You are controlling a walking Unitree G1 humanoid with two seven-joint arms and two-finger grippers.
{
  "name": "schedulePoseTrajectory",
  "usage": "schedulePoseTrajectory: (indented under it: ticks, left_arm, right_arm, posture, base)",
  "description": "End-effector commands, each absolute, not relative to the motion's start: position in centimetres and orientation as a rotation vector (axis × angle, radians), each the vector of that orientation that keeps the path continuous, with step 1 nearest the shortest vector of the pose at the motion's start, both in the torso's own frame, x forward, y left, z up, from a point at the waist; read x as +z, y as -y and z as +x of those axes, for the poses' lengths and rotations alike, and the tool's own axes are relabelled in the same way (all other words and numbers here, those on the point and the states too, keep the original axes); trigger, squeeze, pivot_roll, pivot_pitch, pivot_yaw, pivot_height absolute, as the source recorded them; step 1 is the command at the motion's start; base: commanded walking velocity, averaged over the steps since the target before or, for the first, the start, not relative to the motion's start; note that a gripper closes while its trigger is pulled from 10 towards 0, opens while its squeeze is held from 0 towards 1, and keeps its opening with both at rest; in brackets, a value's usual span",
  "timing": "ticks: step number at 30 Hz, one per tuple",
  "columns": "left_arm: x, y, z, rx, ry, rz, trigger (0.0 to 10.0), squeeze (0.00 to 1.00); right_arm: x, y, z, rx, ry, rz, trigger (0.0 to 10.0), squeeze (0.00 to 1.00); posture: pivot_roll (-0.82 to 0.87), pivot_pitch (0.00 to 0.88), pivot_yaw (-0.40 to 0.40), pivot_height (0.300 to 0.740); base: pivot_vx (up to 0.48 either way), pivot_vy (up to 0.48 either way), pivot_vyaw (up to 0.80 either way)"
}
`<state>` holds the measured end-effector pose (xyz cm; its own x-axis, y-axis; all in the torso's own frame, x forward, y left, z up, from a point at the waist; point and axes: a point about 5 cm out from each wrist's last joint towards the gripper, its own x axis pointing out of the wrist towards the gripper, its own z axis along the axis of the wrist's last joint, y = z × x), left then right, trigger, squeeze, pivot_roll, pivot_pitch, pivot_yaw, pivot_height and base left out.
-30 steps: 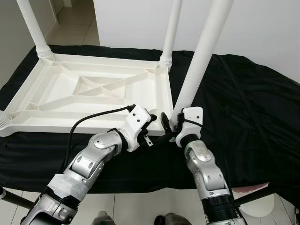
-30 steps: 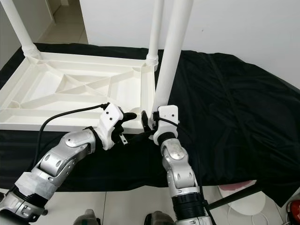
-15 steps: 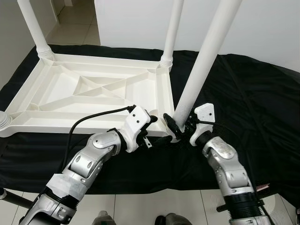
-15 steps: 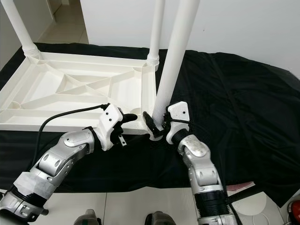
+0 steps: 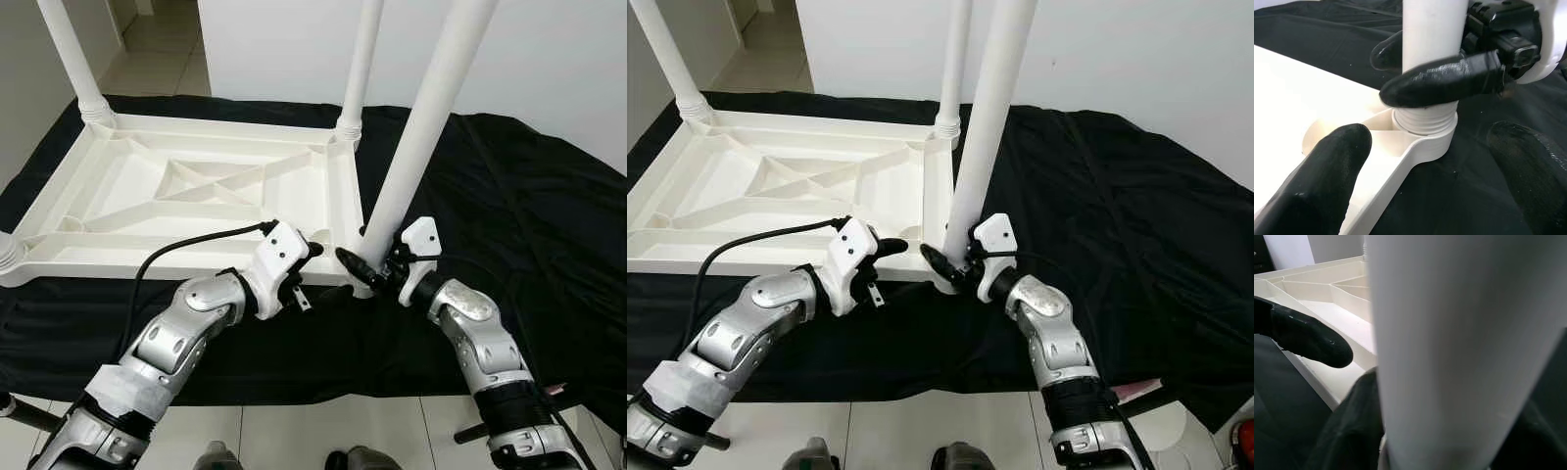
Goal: Building children table
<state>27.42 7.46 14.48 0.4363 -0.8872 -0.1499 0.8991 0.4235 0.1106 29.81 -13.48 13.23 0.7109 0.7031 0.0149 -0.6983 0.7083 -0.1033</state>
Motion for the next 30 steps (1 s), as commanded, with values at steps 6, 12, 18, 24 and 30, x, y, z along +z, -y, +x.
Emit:
schedulePoseTrajectory:
  ticks: [6,12,18,24,30]
  left_arm:
    - [14.7,-8.1,26.8,-1.165,-0.082,0.194,10.0,0.00]
    - [14.7,-8.3,26.8,-1.156,-0.089,0.190,10.0,0.00]
    - [14.5,-8.3,26.4,-1.151,-0.092,0.180,10.0,0.00]
    - [14.5,-8.2,26.1,-1.143,-0.095,0.167,10.0,0.00]
    - [14.5,-8.3,26.2,-1.146,-0.096,0.168,10.0,0.00]
  right_arm:
    - [11.9,13.3,29.3,0.808,0.011,-0.070,0.0,0.00]
    - [11.9,13.4,29.5,0.707,0.019,-0.056,10.0,0.00]
    - [12.2,13.1,29.6,0.548,0.045,-0.043,10.0,0.00]
    - [13.3,12.1,29.2,0.406,0.103,0.014,10.0,0.00]
    - [13.3,11.6,29.2,0.293,0.108,0.027,10.0,0.00]
  posture:
    - [0.13,0.000,-0.049,0.740]
    - [0.13,0.018,-0.055,0.740]
    - [0.13,0.031,-0.065,0.740]
    - [0.14,0.030,-0.066,0.740]
    - [0.14,0.021,-0.059,0.740]
  base:
    - [0.000,0.000,0.00]
    - [0.000,0.000,0.00]
    - [0.000,0.000,0.00]
    - [0.000,0.000,0.00]
    - [0.000,0.000,0.00]
